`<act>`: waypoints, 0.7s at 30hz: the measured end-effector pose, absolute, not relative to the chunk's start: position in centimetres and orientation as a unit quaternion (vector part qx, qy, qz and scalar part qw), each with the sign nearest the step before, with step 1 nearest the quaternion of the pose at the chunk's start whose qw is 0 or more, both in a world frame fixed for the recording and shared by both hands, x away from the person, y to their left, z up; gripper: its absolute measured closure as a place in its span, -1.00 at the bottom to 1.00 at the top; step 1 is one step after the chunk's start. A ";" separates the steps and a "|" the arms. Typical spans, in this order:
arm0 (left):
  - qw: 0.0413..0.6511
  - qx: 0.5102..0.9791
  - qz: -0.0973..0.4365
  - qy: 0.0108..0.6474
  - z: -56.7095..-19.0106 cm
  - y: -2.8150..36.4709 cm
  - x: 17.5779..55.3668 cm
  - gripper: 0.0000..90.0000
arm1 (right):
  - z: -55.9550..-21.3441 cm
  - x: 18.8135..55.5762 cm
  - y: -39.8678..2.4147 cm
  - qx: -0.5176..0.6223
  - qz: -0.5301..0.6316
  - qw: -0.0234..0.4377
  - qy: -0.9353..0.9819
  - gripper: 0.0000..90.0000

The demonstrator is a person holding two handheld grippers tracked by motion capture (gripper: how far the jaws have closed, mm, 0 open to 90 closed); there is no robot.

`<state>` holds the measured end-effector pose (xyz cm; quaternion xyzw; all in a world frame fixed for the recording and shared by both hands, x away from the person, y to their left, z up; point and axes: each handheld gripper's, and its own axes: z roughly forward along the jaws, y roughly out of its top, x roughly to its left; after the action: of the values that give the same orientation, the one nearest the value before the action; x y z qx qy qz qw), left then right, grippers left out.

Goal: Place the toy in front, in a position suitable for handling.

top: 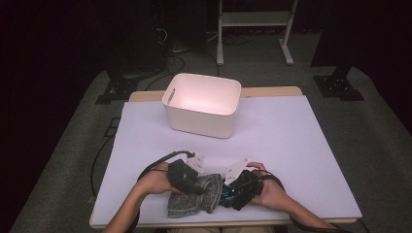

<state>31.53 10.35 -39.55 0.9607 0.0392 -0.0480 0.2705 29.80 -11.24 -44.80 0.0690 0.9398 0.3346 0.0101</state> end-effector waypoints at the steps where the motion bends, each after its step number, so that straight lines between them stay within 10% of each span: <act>1: 0.270 0.961 -0.045 0.039 -39.4 10.2 31.7 0.58 | -44.7 29.9 -11.4 0.068 0.335 0.010 0.940 -0.48; 21: 0.273 0.960 -0.055 -0.039 -39.4 2.0 33.1 0.67 | -44.9 30.5 -13.4 0.068 0.332 0.004 0.941 -0.48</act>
<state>33.08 2.03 -39.43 0.9597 -0.0395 -0.0554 0.2726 30.53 -13.39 -44.89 0.0682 0.9408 0.3319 0.0037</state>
